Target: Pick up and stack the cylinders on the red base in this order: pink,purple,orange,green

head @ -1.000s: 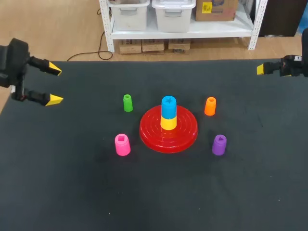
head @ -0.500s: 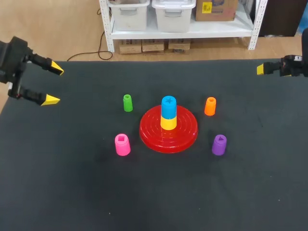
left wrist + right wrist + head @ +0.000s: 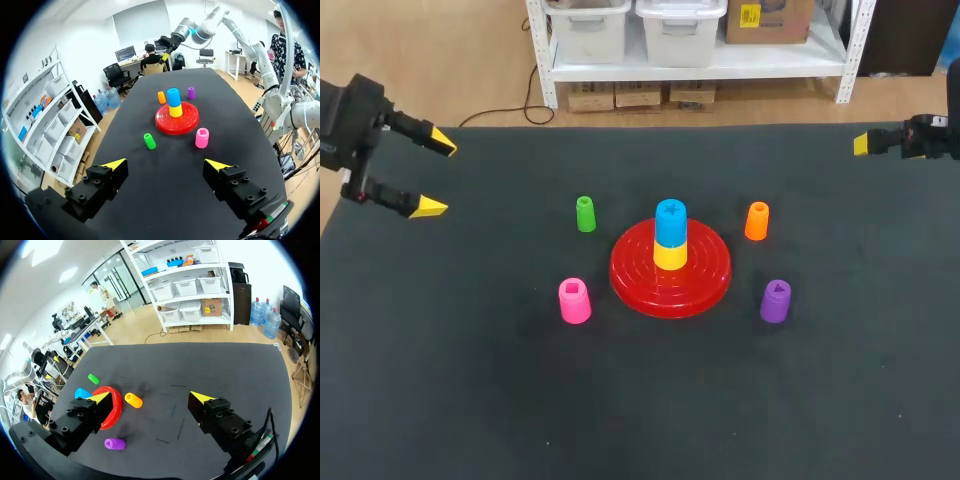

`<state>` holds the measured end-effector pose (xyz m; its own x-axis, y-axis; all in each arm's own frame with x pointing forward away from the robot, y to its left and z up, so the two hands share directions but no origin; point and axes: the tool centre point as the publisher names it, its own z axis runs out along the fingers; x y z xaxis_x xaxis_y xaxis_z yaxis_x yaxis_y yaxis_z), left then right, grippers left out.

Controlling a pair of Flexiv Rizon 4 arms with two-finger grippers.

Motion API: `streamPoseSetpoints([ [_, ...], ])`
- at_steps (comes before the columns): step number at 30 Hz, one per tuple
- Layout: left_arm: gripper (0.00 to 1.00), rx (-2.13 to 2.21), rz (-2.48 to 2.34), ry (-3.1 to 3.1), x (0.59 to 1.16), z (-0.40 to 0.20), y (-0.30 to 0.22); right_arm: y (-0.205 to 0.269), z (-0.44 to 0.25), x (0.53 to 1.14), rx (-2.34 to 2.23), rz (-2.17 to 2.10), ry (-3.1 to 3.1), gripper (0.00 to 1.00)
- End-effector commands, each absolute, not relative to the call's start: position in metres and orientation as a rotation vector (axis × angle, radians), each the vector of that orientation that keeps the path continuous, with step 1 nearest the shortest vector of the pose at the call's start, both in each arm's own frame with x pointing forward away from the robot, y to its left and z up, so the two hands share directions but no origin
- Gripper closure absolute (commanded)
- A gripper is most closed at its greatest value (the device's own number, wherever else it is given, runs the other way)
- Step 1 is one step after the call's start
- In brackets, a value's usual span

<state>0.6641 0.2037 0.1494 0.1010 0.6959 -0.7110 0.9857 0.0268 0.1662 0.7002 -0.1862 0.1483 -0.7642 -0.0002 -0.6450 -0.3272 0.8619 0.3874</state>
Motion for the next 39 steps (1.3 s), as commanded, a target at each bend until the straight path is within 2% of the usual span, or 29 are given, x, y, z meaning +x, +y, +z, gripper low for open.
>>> streamPoseSetpoints([
  [1,0.00,1.733,-0.567,1.657,0.665,0.149,0.203,-0.184,0.153,0.701,-0.283,0.635,2.353,0.00],
  [5,0.00,1.733,-0.567,1.657,0.665,0.149,0.203,-0.166,0.176,0.702,-0.523,0.551,2.358,0.00],
  [16,0.00,1.733,-0.567,1.657,0.665,0.149,0.203,-0.062,0.220,0.648,-1.421,0.395,2.253,0.00],
  [20,0.00,1.733,-0.567,1.657,0.665,0.149,0.203,-0.046,0.223,0.637,-1.440,0.404,2.225,0.00],
  [33,0.00,1.733,-0.567,1.657,0.665,0.149,0.203,-0.052,0.229,0.637,-1.497,0.345,2.210,0.00],
  [39,0.00,1.733,-0.567,1.657,0.665,0.149,0.203,-0.006,0.245,0.619,-1.735,0.438,2.033,0.00],
])
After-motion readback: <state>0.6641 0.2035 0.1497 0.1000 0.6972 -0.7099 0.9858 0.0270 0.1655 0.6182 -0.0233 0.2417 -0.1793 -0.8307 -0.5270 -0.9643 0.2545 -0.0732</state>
